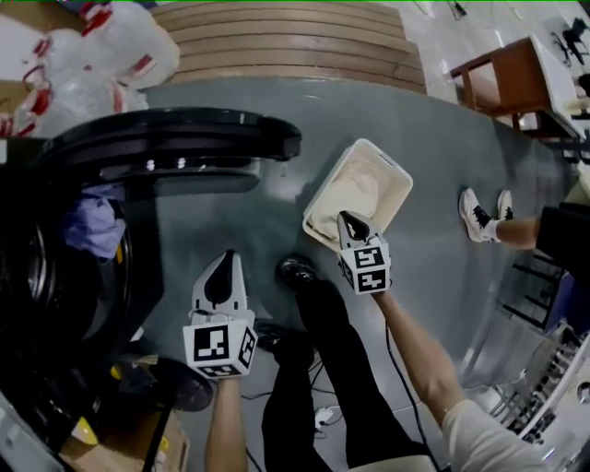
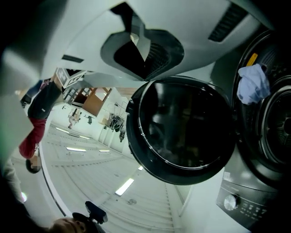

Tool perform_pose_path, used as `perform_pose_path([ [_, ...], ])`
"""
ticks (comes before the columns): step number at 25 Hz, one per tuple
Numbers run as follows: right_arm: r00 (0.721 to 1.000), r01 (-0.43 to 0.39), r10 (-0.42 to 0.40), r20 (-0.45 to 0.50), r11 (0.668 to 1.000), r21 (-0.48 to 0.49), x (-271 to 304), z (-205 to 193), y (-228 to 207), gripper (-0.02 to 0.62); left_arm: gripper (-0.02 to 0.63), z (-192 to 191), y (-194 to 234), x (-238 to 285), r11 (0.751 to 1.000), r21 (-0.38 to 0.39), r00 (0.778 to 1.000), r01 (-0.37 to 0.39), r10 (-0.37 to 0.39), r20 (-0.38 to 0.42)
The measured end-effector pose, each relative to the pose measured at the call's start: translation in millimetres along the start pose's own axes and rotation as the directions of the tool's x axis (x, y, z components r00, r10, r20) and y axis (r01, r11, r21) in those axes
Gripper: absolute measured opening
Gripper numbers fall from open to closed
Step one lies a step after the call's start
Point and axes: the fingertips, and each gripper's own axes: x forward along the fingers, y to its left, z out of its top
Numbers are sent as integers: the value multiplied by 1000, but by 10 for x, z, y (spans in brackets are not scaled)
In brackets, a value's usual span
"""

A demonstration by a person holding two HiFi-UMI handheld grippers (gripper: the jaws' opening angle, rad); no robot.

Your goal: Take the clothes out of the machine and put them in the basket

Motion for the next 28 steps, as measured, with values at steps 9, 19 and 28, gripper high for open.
perform_pose_path([
  [9,962,-241,267,52,927,-289,180,744,1616,26,18,-192,1160,-922,956,-161,963,-245,259,74],
  [19,877,-409,478,39,789,-458,143,1146,3249,26,18,-657,1966,-2023,848,-298,871,-439,482,89],
  [28,810,-473,585,45,696,-541,-48,1257,4227,26,19,-1103,2212,-2716,767,-371,804,-523,589,82],
])
